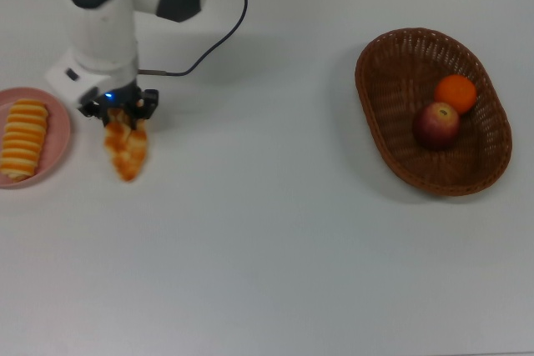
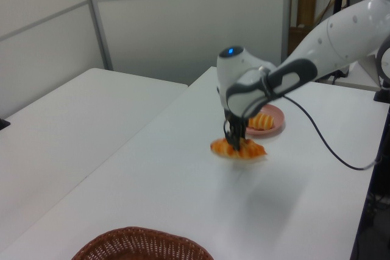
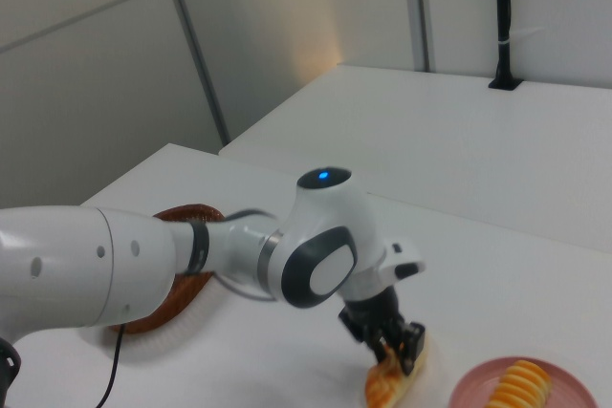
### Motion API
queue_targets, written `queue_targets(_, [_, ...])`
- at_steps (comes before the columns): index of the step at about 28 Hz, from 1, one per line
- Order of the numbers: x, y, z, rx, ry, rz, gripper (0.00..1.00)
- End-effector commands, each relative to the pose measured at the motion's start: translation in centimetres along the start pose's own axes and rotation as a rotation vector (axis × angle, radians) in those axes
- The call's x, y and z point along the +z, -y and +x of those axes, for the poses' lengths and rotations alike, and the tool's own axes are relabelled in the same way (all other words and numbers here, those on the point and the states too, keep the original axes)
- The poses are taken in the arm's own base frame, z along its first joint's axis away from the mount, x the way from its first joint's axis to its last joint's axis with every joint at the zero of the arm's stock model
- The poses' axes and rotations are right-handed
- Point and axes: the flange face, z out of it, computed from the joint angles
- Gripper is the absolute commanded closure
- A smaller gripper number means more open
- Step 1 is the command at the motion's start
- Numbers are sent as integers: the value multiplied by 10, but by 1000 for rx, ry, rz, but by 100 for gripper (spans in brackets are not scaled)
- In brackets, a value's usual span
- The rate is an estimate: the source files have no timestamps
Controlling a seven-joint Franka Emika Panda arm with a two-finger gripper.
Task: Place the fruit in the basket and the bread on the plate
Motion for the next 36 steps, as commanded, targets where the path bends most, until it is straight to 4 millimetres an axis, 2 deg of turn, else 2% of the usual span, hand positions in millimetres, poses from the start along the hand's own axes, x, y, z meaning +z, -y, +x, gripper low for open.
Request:
queue_targets(1, [-36, -39, 10, 111, -73, 30, 100])
queue_targets(2, [-43, -51, 11, 131, -79, 31, 100])
queue_targets(6, [-46, -82, 3, 185, -87, 31, 100])
queue_targets(7, [-46, -99, -3, 217, -91, 36, 100])
queue_targets(11, [-44, -142, -9, 255, -110, 32, 100])
queue_targets(12, [-43, -162, -10, 272, -121, 27, 100])
queue_targets(15, [-39, -180, -11, 280, -126, 21, 100])
queue_targets(16, [-35, -180, -11, 270, -122, 21, 100])
queue_targets(17, [-31, -179, -10, 250, -116, 17, 41])
queue_targets(18, [-32, -175, -8, 240, -118, 14, 0])
queue_targets(22, [-39, -149, 3, 215, -114, 18, 0])
queue_targets(23, [-38, -126, 9, 225, -106, 26, 0])
queue_targets(25, [-39, -107, 12, 264, -98, 32, 0])
queue_targets(28, [-39, -90, 16, 307, -94, 39, 0])
queue_targets(29, [-41, -78, 21, 313, -96, 43, 0])
queue_targets(32, [-41, -64, 25, 320, -94, 47, 0])
queue_targets(36, [-27, -42, 24, 286, -61, 43, 0])
